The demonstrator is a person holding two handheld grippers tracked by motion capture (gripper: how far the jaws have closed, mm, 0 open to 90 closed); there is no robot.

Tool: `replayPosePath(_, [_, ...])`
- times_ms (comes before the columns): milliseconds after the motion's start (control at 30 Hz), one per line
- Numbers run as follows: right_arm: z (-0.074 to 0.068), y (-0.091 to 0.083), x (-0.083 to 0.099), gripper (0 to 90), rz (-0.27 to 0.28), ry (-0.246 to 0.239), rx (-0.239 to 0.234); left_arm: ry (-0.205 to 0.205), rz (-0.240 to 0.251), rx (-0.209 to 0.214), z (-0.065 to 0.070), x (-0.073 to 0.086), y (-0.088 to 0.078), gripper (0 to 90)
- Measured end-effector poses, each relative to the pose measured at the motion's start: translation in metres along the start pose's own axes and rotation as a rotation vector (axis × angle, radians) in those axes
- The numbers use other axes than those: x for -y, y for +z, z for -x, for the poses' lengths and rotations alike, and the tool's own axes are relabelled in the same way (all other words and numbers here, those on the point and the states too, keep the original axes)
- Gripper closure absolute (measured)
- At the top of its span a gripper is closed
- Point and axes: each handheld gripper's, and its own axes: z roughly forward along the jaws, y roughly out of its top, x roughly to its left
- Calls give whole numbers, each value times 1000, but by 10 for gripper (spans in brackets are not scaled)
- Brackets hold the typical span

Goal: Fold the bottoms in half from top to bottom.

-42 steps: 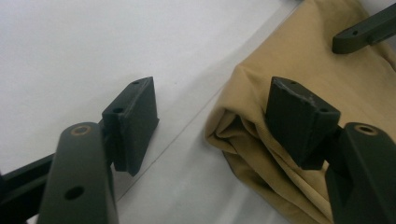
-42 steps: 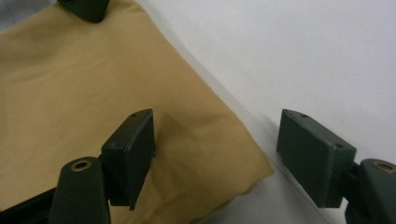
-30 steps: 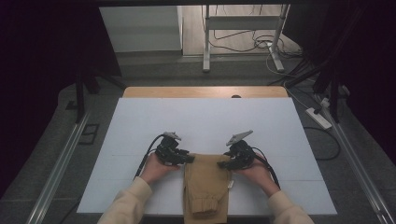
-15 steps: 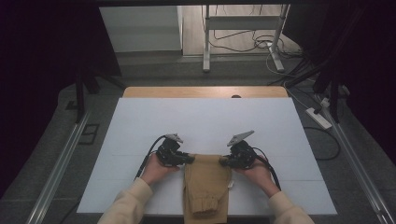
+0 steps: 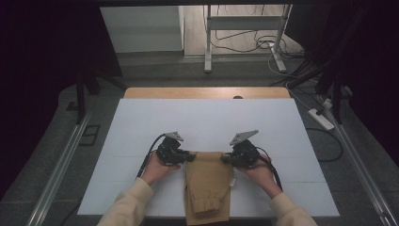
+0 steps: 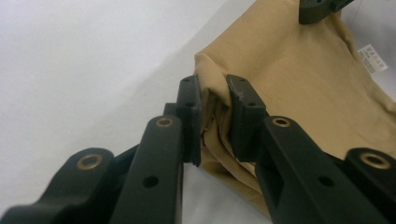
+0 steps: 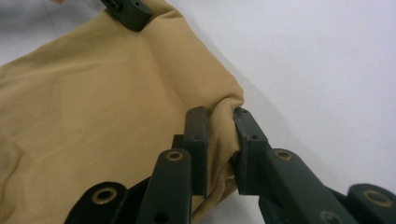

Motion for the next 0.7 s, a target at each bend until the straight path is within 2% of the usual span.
replayPosePath(167, [4, -2, -3, 774, 13, -4, 16, 10, 7, -10, -3, -8, -2, 763])
replayPosePath(700, [24, -13, -24, 780, 86, 9, 81, 19, 77, -46, -16, -42, -12, 768])
